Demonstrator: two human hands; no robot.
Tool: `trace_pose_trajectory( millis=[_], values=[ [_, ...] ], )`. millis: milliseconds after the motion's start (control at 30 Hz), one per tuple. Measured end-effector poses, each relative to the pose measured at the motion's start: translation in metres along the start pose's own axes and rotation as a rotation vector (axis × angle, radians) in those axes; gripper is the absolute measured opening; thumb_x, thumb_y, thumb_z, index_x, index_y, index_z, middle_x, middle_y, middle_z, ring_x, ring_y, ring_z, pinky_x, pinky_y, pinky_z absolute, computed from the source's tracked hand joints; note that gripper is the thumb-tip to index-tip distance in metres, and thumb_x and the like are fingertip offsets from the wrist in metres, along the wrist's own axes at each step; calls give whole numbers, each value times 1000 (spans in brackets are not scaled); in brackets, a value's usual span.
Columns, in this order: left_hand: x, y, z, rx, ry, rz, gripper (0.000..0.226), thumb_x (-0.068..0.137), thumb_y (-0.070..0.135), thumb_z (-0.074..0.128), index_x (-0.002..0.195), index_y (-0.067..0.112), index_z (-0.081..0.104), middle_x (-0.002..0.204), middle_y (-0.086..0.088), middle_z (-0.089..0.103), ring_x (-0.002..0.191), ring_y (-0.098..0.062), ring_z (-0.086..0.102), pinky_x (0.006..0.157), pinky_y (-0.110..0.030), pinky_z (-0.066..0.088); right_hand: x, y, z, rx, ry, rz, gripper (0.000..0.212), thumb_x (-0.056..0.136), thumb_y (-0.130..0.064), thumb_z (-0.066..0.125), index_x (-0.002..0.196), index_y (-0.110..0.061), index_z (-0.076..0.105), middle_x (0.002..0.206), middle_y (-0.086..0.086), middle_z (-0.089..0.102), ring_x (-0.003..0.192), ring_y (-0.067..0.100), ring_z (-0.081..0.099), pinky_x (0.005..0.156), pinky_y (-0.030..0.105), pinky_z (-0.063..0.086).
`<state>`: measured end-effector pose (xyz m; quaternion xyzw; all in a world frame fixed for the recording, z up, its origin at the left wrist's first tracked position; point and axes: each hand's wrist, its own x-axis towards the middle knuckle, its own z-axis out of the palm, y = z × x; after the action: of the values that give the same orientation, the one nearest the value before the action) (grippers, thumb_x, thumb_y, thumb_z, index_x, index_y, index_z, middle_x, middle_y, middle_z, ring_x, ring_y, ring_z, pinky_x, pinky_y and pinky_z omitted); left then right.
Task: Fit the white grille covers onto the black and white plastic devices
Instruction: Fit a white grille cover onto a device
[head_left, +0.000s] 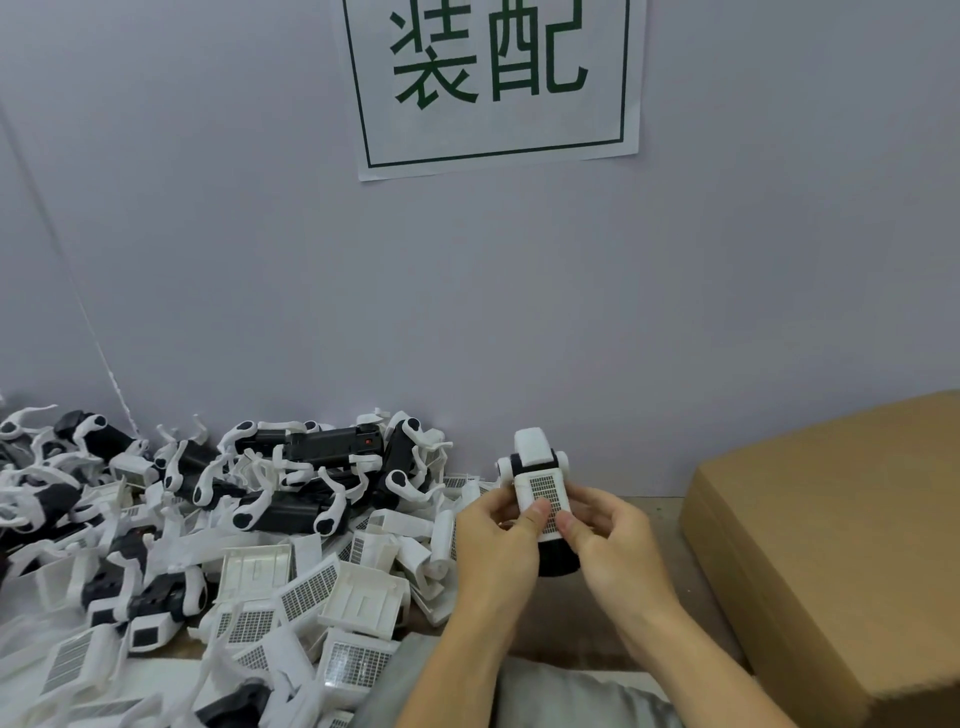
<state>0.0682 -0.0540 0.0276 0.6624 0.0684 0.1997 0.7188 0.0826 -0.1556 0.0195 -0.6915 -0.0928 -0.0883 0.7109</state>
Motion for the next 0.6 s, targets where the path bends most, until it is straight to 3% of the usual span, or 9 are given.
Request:
trace_pose_trajectory(
  millis=[67, 133, 200, 267, 300, 367, 467, 533, 600],
  values=[
    [0, 2, -1, -87, 64, -24, 13, 87, 7, 74, 100, 6, 75, 92, -9, 77, 91, -25, 74, 87, -39, 59, -2, 1, 0, -48, 38, -75, 20, 95, -12, 66, 97, -32, 62, 97, -8, 72, 87, 2, 70, 68, 11, 51],
    [1, 3, -2, -153, 136, -39, 16, 88, 15, 74, 99, 4, 74, 92, -12, 77, 88, -25, 73, 85, -39, 58, -4, -1, -3, -318, 72, -248, 8, 95, -24, 65, 103, -28, 64, 104, -8, 66, 95, 6, 64, 78, 18, 51],
    [1, 5, -1, -259, 132, -51, 19, 96, 21, 65, 97, 4, 74, 90, -12, 77, 83, -22, 73, 76, -36, 59, -7, -4, -3, -691, -12, -403, 32, 92, -45, 59, 120, -28, 58, 112, -14, 56, 103, 7, 55, 89, 28, 48],
    [-1, 10, -1, -334, 52, -58, 25, 100, 21, 57, 95, 5, 75, 89, -11, 78, 79, -18, 75, 64, -28, 58, -8, -5, -1, -906, -46, -385, 51, 89, -60, 50, 131, -30, 43, 118, -14, 47, 108, 10, 48, 90, 30, 46],
    [-2, 13, -1, -333, 13, -52, 26, 100, 19, 56, 94, 4, 75, 89, -11, 78, 79, -18, 75, 60, -25, 57, -8, -6, -1, -921, -25, -326, 51, 91, -59, 51, 130, -29, 41, 118, -11, 46, 107, 13, 49, 87, 30, 46],
    [-2, 13, -1, -234, 11, -3, 22, 98, 11, 57, 90, 3, 75, 85, -10, 77, 81, -23, 74, 62, -24, 57, -7, -6, -7, -822, 50, -248, 30, 95, -46, 57, 117, -29, 46, 107, -8, 52, 98, 16, 54, 77, 29, 48],
    [5, 10, -5, 82, 196, 168, 10, 95, 12, 63, 92, 18, 70, 92, 0, 72, 92, -22, 66, 77, -30, 51, 2, -9, -27, -573, 73, -108, 10, 93, -29, 64, 96, -29, 54, 88, -6, 65, 77, 13, 63, 58, 18, 46],
    [6, 10, -10, 66, 204, 126, 19, 97, 23, 62, 116, 25, 59, 112, 8, 60, 107, -17, 58, 91, -38, 50, 6, -16, -38, -358, -63, 16, 1, 92, -20, 66, 92, -22, 66, 81, -1, 71, 71, 14, 66, 54, 15, 45],
    [9, 12, -16, -133, 93, -21, 29, 100, 27, 57, 129, 28, 55, 119, 9, 57, 113, -19, 56, 99, -48, 49, 6, -24, -42, -130, -269, 134, 8, 92, -16, 67, 98, -16, 73, 84, 1, 73, 74, 15, 68, 59, 16, 48]
  ],
)
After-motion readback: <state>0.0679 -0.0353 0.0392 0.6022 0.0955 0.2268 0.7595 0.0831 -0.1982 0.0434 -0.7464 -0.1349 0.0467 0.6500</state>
